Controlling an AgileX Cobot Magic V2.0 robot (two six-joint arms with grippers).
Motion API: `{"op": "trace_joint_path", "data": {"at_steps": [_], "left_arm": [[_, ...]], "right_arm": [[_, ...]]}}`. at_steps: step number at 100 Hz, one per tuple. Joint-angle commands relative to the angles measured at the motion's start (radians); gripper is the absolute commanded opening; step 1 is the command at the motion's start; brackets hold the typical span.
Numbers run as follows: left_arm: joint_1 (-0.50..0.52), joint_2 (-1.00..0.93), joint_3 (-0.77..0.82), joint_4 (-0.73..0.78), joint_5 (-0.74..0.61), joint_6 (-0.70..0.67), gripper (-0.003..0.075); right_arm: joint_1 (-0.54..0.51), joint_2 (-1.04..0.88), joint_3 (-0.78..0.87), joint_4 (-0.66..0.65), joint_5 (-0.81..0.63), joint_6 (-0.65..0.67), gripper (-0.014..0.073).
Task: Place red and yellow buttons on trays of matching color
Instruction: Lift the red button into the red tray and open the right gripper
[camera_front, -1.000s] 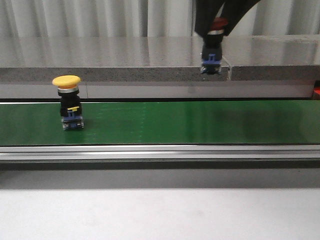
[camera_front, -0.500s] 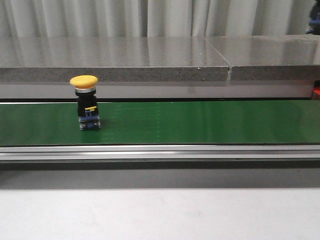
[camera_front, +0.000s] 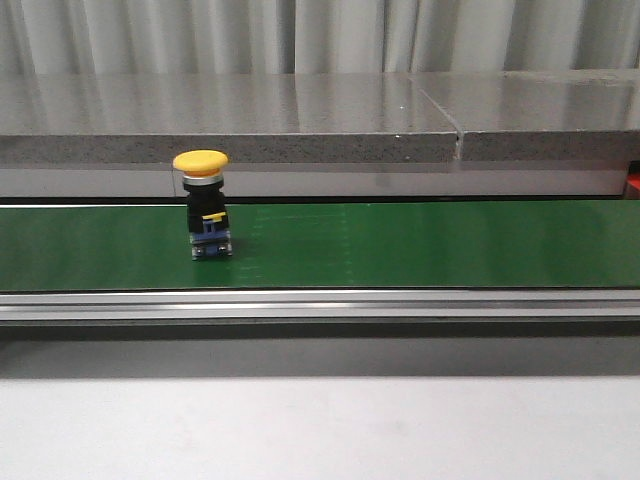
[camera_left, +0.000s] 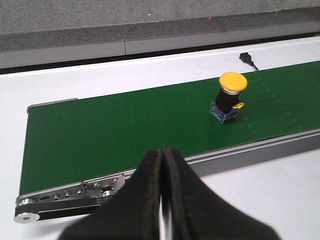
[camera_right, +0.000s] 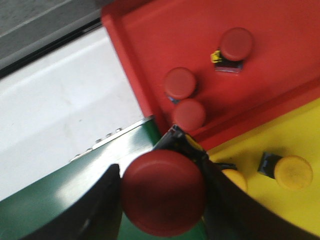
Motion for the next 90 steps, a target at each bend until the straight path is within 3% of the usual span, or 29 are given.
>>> {"op": "trace_joint_path", "data": {"at_steps": [1,28,90], "left_arm": [[-0.009,0.009,-0.026,-0.016,-0.068,-0.002,-0.0021],[-0.009,0.009,-0.026,-0.016,-0.068,-0.002,-0.0021],[-0.009,0.009,-0.026,-0.016,-0.068,-0.002,-0.0021]], "right_arm": [[-0.052,-0.036,0.022,-0.012,-0.106,0.033,0.0204],[-0.12,0.033,0.077,-0.011,-0.217,0.059,0.0204],[-0.121,0.247,0.077,-0.004,-0.394,0.101,0.0204]]}}
